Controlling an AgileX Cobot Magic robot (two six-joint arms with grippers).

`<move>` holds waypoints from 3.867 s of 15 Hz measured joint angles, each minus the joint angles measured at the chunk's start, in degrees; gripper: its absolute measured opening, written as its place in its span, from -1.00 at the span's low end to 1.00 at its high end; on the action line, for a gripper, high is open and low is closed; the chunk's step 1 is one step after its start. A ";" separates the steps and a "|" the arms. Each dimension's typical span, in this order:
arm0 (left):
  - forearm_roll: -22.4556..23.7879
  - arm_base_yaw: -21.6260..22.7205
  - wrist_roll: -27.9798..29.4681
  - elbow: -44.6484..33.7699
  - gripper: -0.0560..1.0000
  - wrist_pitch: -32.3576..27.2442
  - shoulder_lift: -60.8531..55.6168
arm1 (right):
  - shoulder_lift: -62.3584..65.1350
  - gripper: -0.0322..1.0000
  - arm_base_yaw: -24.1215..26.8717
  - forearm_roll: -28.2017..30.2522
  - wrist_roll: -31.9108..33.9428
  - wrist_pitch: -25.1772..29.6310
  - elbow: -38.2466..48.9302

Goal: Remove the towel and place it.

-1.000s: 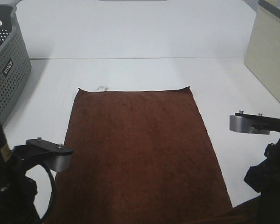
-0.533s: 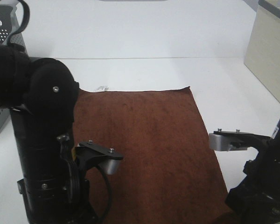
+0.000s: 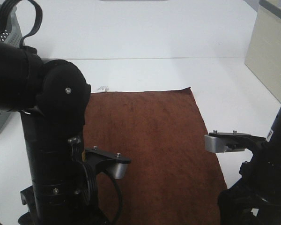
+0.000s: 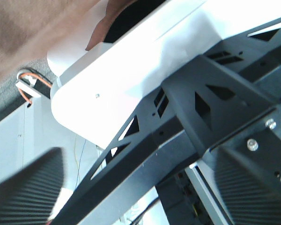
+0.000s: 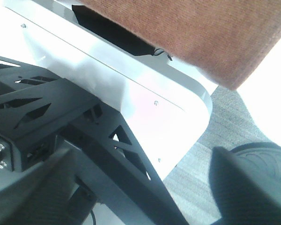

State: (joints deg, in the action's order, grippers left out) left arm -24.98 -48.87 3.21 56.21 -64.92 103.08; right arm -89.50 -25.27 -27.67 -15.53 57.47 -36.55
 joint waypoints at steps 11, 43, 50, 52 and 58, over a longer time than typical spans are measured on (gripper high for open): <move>11.80 26.64 -7.33 23.32 0.81 2.35 5.84 | -8.71 0.76 17.13 2.92 4.24 -4.93 -31.00; -1.89 39.08 -21.31 47.15 0.82 16.21 33.80 | -50.36 0.76 16.90 -2.52 -6.70 -4.76 -72.31; -2.46 37.70 -21.31 47.15 0.18 18.91 34.38 | -50.36 0.23 13.35 4.81 -3.95 -7.10 -72.31; -2.35 37.70 -21.31 47.04 -0.31 20.57 34.49 | -50.42 -0.22 13.35 5.96 -3.78 -7.33 -72.31; -2.35 37.70 -25.61 47.04 -0.89 21.89 34.61 | -50.42 -0.92 13.35 6.25 -3.78 -10.14 -72.31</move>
State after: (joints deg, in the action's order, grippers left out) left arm -27.33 -11.17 -22.40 103.25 -43.03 137.68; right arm -139.92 -11.92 -21.43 -19.31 47.33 -108.86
